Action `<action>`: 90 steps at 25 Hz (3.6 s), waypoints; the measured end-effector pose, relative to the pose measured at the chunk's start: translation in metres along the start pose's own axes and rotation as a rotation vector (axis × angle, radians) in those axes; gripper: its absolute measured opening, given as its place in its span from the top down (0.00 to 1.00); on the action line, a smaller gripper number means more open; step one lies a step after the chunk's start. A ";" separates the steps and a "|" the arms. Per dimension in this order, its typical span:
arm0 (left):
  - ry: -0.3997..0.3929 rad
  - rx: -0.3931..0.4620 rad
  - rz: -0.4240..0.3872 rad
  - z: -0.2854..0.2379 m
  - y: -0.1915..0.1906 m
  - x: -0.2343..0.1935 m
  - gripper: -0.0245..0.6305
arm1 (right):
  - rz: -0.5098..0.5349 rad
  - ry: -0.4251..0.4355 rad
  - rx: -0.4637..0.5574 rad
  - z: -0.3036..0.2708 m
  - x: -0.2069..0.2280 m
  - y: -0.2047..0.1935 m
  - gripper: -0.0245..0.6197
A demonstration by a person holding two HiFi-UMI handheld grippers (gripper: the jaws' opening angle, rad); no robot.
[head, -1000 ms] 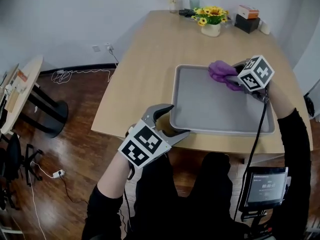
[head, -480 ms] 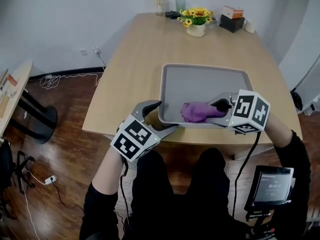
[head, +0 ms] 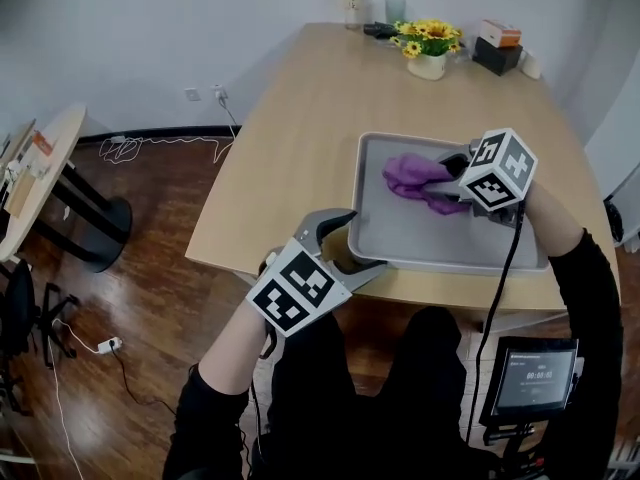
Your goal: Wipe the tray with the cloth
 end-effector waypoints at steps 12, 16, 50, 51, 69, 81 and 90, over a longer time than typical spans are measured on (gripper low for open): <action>-0.002 -0.004 -0.002 -0.006 -0.004 -0.003 0.43 | -0.003 -0.159 -0.016 -0.011 0.052 0.015 0.79; 0.006 -0.001 0.000 -0.003 -0.005 -0.001 0.43 | 0.092 -0.012 0.001 -0.020 -0.030 0.016 0.79; 0.019 0.019 0.002 -0.009 -0.007 -0.004 0.43 | -0.024 -0.211 -0.061 -0.032 0.083 0.038 0.79; 0.018 0.019 0.002 -0.009 -0.008 -0.005 0.43 | -0.052 -0.224 -0.067 -0.021 0.086 0.024 0.79; 0.014 0.010 0.018 -0.007 -0.005 -0.009 0.43 | -0.218 -0.370 -0.052 0.060 0.065 -0.074 0.79; 0.019 0.014 0.012 -0.007 -0.011 -0.008 0.43 | 0.102 -0.196 -0.075 -0.050 0.009 0.044 0.79; 0.043 0.009 -0.003 -0.006 -0.016 -0.008 0.43 | -0.291 -0.438 -0.137 0.104 0.060 -0.139 0.79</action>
Point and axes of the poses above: the fingertips, and each gripper's own axes: z backward along the fingers, x to its right, y out of its top, the point moved 1 cm from there along z, backward along the fingers, and after that the axes turned 10 degrees about y, right-handed, at the moved point
